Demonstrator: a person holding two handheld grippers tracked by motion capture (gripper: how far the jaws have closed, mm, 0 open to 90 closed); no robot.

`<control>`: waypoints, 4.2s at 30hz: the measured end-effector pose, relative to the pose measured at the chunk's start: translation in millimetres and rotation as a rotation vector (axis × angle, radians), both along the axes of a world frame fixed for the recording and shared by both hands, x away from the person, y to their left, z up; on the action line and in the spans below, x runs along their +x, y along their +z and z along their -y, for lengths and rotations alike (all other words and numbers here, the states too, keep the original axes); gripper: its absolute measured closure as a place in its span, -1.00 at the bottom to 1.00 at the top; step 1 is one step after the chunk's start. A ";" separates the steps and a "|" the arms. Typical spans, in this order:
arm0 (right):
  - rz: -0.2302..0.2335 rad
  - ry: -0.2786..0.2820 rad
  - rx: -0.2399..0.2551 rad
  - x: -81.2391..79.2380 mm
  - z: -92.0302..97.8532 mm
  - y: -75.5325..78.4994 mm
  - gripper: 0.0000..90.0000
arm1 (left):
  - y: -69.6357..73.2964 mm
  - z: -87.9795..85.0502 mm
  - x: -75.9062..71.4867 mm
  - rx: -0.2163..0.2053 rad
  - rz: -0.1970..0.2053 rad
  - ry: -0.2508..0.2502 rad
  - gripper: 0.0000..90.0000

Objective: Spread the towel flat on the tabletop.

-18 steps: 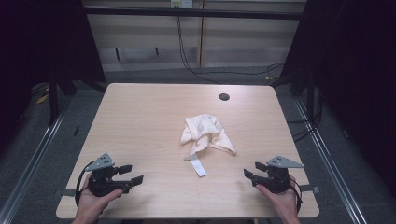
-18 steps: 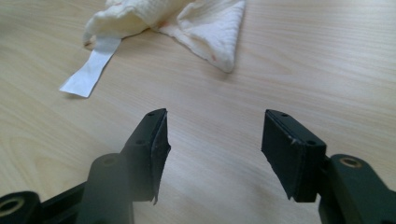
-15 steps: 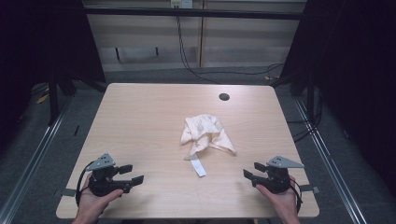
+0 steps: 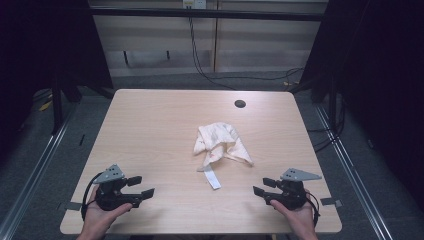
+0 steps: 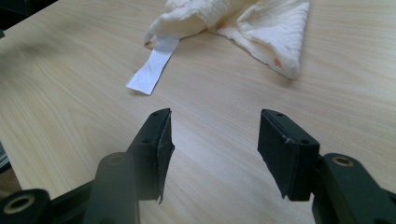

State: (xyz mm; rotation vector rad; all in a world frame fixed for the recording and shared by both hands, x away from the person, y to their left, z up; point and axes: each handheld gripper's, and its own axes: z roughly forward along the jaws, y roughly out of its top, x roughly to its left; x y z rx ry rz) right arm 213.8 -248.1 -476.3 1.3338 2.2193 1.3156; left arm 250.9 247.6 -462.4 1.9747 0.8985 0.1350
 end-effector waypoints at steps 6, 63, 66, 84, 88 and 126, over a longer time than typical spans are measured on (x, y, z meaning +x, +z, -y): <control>0.004 0.025 0.004 2.0 -6.7 5.0 0.01 | -0.5 0.8 -1.1 -0.014 -0.008 -0.007 -0.35; -0.002 0.122 -0.145 151.5 -63.6 26.1 -0.38 | -1.9 2.2 0.7 0.021 0.010 -0.022 -0.35; -0.030 0.127 -0.142 161.4 -66.5 20.5 -0.39 | -2.1 2.1 0.8 0.022 0.010 -0.021 -0.35; -0.117 0.139 -0.168 192.9 -92.1 -19.9 -0.31 | -1.2 -0.4 0.9 0.018 0.014 -0.024 -0.38; -0.113 0.137 -0.166 192.5 -87.9 -24.9 -0.05 | -1.5 -2.0 1.2 0.019 0.015 -0.022 -0.38; -0.146 0.212 -0.122 140.3 -66.4 -24.7 0.85 | -3.9 -0.1 3.5 0.035 0.001 -0.019 -0.38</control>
